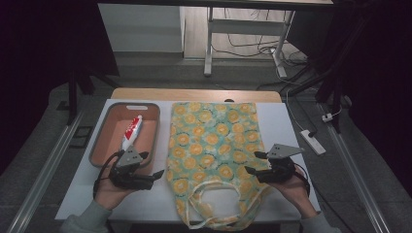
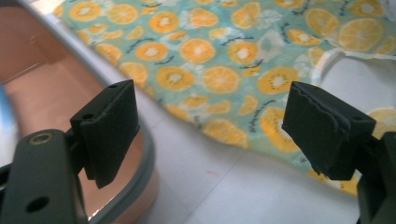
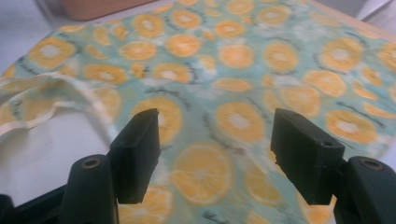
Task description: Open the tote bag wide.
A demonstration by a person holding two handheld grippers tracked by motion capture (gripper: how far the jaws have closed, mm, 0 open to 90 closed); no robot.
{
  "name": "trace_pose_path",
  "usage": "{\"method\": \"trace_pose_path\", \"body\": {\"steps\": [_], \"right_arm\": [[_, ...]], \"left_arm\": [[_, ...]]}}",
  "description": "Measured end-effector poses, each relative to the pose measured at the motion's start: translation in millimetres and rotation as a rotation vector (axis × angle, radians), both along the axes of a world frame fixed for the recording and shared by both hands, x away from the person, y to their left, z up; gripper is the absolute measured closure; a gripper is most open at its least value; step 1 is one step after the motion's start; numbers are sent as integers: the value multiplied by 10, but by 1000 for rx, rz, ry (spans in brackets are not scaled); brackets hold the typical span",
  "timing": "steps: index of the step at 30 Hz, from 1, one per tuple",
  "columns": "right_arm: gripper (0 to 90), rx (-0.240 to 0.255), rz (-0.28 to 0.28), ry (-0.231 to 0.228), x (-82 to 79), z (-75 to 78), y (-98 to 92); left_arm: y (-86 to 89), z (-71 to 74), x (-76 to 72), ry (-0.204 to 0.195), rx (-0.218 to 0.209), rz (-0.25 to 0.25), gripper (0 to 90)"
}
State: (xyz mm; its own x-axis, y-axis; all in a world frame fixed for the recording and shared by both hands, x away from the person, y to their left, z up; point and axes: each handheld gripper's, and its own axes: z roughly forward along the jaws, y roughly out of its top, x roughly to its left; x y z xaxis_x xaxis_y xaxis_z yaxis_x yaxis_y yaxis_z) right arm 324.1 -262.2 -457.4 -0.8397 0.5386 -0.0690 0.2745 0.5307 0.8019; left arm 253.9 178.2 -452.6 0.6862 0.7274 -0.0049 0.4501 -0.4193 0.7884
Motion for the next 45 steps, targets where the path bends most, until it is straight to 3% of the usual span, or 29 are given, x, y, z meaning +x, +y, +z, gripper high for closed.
{"method": "trace_pose_path", "body": {"steps": [7, 10, 16, 17, 21, 22, 24, 31, 32, 38, 45], "right_arm": [[328, -43, 115, 37, -34, 70, 313], [328, -57, 130, 41, -29, 69, 395], [329, -103, 167, 89, -38, -88, 550], [330, -132, 180, 107, -38, -160, 600], [338, -171, 198, 127, -39, -262, 678], [345, -187, 205, 152, -37, -329, 722], [376, -208, 202, 144, -41, -379, 754], [512, -215, 196, 164, -13, -453, 781], [596, -218, 192, 168, -6, -473, 798], [870, -242, 212, 158, -3, -489, 852], [897, -142, 206, 106, -44, -229, 774]], "left_arm": [[-301, 71, 119, 5, 28, -72, 184], [-487, 83, 215, 16, 44, -112, 185], [-835, 21, 330, 43, 89, -196, 185], [-879, 2, 337, 49, 94, -204, 185], [-1008, -85, 339, 77, 120, -235, 185], [-1034, -114, 332, 83, 126, -236, 182], [-1086, -192, 304, 100, 150, -249, 183], [-1113, -234, 268, 107, 166, -264, 182], [-1109, -232, 269, 108, 164, -264, 182], [-1082, -239, 267, 112, 160, -262, 185], [-1003, -229, 171, 109, 151, -273, 188]]}}
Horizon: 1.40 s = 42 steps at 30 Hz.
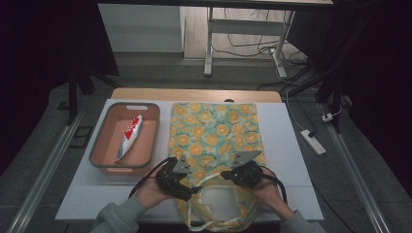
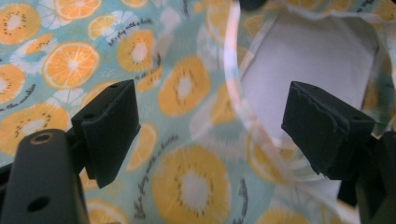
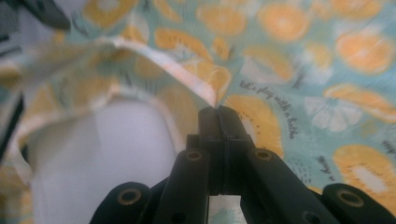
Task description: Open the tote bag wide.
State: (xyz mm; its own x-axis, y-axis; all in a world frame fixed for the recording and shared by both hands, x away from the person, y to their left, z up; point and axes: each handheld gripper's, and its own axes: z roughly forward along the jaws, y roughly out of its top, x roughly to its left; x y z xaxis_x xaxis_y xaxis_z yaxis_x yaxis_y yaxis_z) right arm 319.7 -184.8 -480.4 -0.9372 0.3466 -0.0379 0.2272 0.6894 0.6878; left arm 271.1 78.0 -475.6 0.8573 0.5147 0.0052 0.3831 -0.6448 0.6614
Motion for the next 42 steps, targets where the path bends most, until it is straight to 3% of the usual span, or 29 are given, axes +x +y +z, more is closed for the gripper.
{"method": "trace_pose_path", "body": {"steps": [3, 4, 5, 7, 11, 15, 20, 22, 25, 28, 30, 32, 35, 36, 40, 42], "right_arm": [[897, 66, -15, -27, -2, 150, -48], [897, 66, -15, -27, -2, 150, -48], [897, 102, -22, -34, 21, 228, -71], [897, 119, -32, -34, 62, 265, -76], [897, 114, -51, -6, 161, 211, -79], [897, 95, -61, 11, 202, 143, -76], [897, 83, -70, 31, 229, 82, -85], [897, 82, -76, 38, 237, 73, -103], [897, 82, -77, 42, 246, 65, -110], [897, 77, -82, 53, 261, 41, -113], [896, 74, -86, 55, 268, 26, -114], [896, 70, -87, 56, 271, 20, -115], [896, 70, -88, 56, 269, 22, -118], [896, 70, -88, 56, 269, 22, -118], [896, 72, -88, 55, 266, 25, -130], [896, 72, -89, 58, 273, 27, -140]], "left_arm": [[31, 33, -45, -1, -18, -6, 193], [35, 41, -50, -2, -22, -11, 193], [30, 42, -51, -3, -25, -14, 197], [3, 35, -46, -2, -12, -18, 197], [-54, 55, -149, -7, -9, -74, 209], [-141, 71, -314, 16, -18, -174, 226], [-262, 22, -507, 33, 32, -307, 240], [-263, -11, -571, 40, 40, -339, 254], [-244, -79, -663, 51, 56, -361, 260], [-230, -141, -735, 27, 108, -362, 244], [-221, -197, -738, 33, 111, -352, 241], [-244, -269, -723, 27, 140, -339, 287], [-274, -347, -676, 36, 164, -309, 440], [-267, -356, -662, 44, 159, -304, 440], [-212, -324, -617, 76, 119, -309, 757], [-187, -293, -605, 89, 98, -312, 838]]}}
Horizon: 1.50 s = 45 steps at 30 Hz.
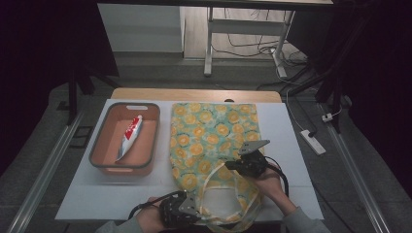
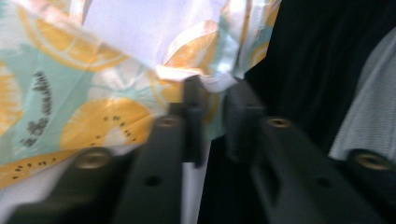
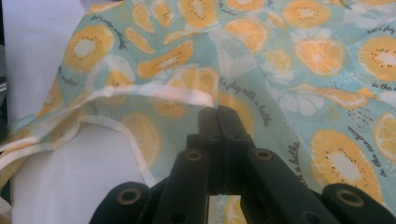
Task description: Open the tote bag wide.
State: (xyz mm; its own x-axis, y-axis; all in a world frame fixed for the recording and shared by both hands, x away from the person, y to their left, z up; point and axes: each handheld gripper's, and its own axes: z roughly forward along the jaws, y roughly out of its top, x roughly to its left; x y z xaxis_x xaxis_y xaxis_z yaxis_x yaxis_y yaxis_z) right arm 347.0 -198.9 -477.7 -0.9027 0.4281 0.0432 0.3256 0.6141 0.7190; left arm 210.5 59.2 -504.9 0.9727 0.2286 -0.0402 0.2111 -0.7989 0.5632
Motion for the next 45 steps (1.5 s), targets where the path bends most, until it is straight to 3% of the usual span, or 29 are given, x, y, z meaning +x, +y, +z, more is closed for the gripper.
{"method": "trace_pose_path", "body": {"steps": [5, 8, 10, 13, 16, 18, 21, 23, 26, 29, 32, 34, 37, 39, 43, 45], "right_arm": [[896, -5, -5, 0, 1, 4, -21], [895, 1, -12, 0, 22, 9, -51], [896, 9, -15, 3, 33, 10, -58], [896, 11, -14, 4, 29, 8, -47], [896, 9, -13, 0, 25, 4, -33], [895, 13, -18, 8, 28, 6, -28], [886, 28, -25, 13, 46, 6, -49], [832, 45, -30, 26, 67, 5, -70], [711, 77, -53, 40, 98, 16, -112], [565, 148, -90, 60, 110, 104, -194], [419, 171, -113, 27, 54, 274, -254], [306, 163, -92, 48, 2, 382, -234], [218, 123, -48, 48, -96, 441, -97], [204, 70, -14, 77, -125, 374, 45], [189, -119, -29, 126, -20, 19, 301], [194, -214, -60, 112, 67, -140, 370]], "left_arm": [[119, 210, -3, 32, -106, 4, 876], [202, 429, -16, 12, -191, 15, 879], [275, 586, 24, -9, -272, 32, 882], [345, 730, 128, -58, -345, 94, 883], [368, 807, 353, -125, -383, 197, 884], [354, 802, 515, -121, -394, 242, 885], [286, 727, 768, -134, -373, 313, 885], [229, 654, 909, -137, -344, 341, 885], [103, 515, 1093, -157, -267, 382, 884], [53, 454, 1167, -157, -245, 401, 884], [-4, 377, 1248, -145, -221, 416, 885], [-45, 329, 1280, -144, -198, 413, 884], [-99, 262, 1320, -131, -174, 406, 883], [-125, 226, 1339, -120, -166, 405, 883], [-148, 193, 1350, -115, -154, 403, 881], [-146, 184, 1355, -111, -158, 405, 879]]}}
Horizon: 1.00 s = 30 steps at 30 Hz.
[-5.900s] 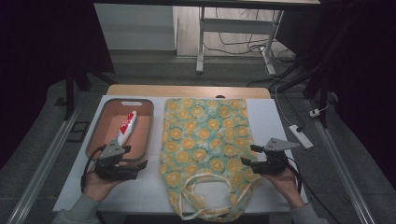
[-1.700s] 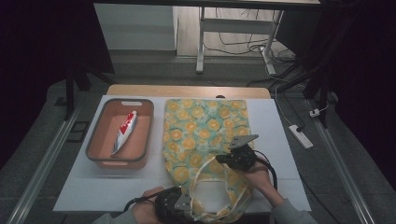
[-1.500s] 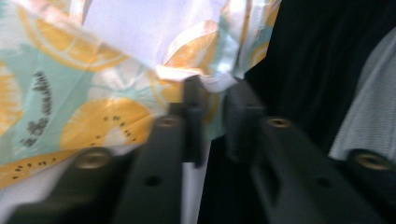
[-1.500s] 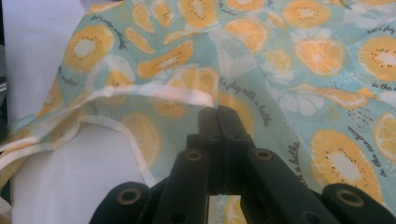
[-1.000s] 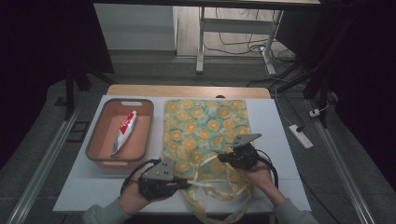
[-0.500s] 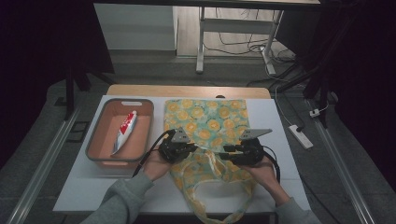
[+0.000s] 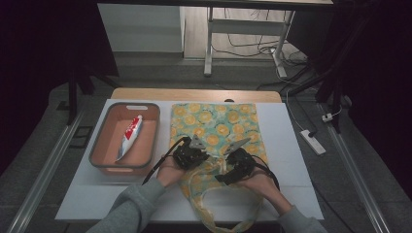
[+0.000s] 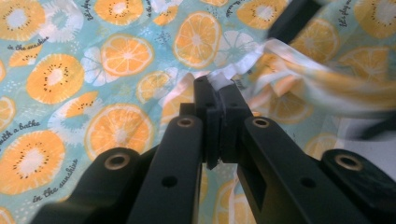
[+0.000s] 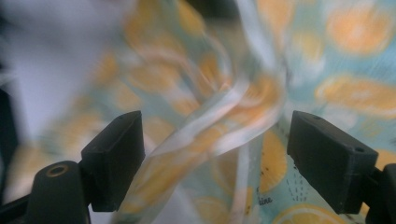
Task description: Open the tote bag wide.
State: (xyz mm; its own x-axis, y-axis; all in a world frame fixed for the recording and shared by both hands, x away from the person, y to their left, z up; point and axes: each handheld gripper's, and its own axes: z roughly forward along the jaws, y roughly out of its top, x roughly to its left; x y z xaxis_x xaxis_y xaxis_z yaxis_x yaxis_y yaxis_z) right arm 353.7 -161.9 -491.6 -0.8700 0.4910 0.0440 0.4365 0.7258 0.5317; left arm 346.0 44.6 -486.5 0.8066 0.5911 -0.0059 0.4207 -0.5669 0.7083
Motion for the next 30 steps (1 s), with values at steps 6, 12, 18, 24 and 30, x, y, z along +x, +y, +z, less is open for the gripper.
{"method": "trace_pose_path", "body": {"steps": [6, 12, 18, 24, 30], "right_arm": [[422, -65, -7, -51, 152, -120, 19], [830, -58, 9, -21, 275, -156, 15], [881, -13, -24, 41, 431, -163, -64], [883, 20, -46, 68, 506, -171, -99], [883, 39, -43, 48, 499, -124, -117]], "left_arm": [[10, -8, 10, 6, -11, -14, 868], [40, 40, -47, 19, -53, -31, 742], [134, 262, -480, -25, -76, -116, 438], [-165, 68, -591, 52, 74, -221, 409], [-367, -266, -418, 122, 155, -228, 418]]}}
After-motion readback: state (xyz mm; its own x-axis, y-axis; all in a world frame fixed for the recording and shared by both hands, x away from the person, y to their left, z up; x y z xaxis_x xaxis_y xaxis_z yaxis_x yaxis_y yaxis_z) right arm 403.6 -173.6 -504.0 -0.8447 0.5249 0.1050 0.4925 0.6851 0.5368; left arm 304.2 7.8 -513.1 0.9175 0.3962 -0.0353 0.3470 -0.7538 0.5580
